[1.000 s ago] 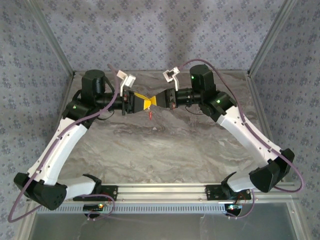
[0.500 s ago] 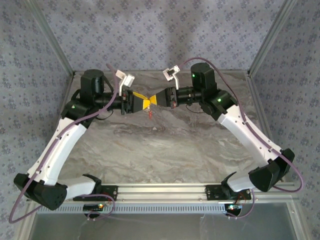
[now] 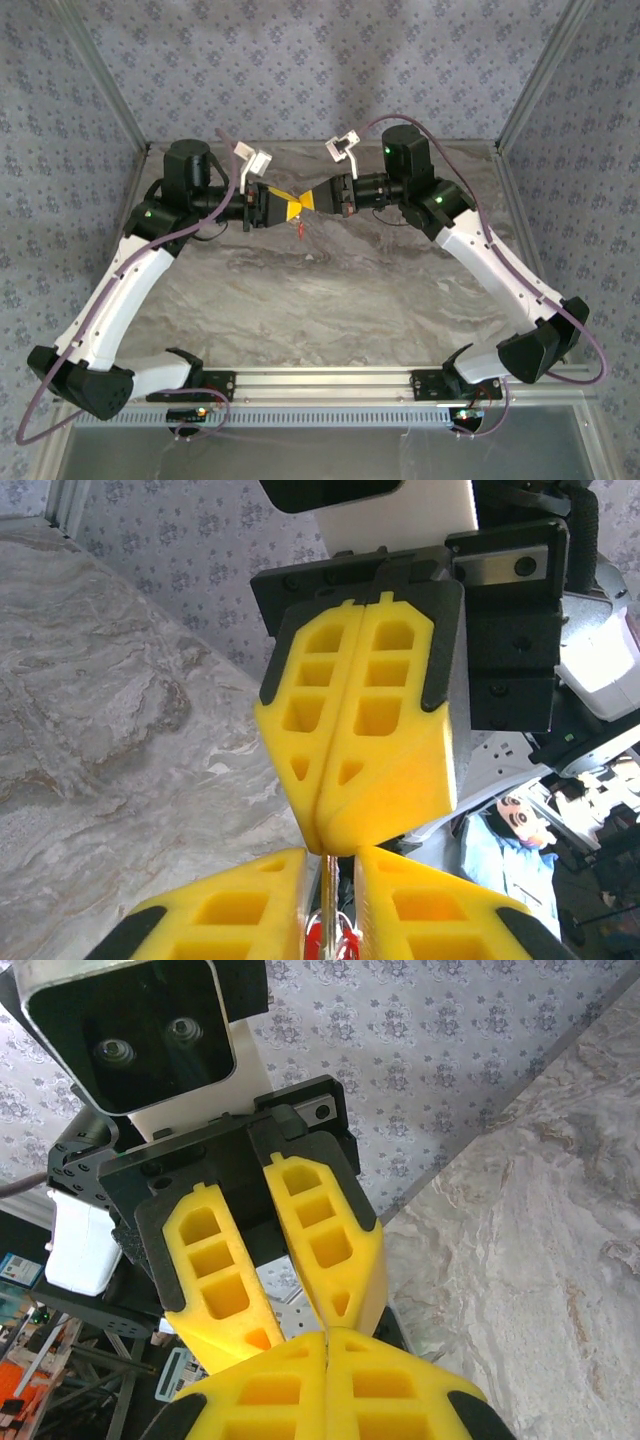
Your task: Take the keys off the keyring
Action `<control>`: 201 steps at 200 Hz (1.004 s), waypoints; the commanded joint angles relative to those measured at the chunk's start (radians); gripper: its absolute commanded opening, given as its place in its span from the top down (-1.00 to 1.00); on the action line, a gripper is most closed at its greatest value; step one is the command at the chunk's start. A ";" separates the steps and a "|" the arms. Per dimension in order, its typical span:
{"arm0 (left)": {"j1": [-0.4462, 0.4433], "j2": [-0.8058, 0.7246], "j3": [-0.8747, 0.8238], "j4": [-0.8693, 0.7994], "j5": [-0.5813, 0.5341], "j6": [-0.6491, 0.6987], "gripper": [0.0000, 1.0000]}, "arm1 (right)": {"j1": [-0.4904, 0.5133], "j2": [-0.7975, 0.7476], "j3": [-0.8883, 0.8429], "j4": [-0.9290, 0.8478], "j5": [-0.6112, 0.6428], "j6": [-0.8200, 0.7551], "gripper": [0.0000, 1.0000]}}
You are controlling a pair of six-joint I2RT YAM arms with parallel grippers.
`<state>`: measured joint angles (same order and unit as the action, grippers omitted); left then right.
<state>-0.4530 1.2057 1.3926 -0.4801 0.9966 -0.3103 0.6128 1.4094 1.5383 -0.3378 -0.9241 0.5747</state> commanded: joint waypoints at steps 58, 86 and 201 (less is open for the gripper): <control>-0.030 0.020 0.021 -0.023 0.045 0.028 0.63 | 0.008 0.016 0.059 0.019 -0.035 0.001 1.00; -0.031 0.023 0.024 -0.021 0.043 0.030 0.81 | 0.013 0.017 0.060 0.019 -0.038 -0.001 1.00; -0.005 -0.006 0.018 -0.002 -0.032 0.001 0.25 | 0.016 0.011 0.071 -0.047 -0.019 -0.037 1.00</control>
<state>-0.4747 1.2266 1.3968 -0.4992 0.9886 -0.2977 0.6243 1.4254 1.5757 -0.3592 -0.9390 0.5655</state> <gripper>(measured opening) 0.373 0.052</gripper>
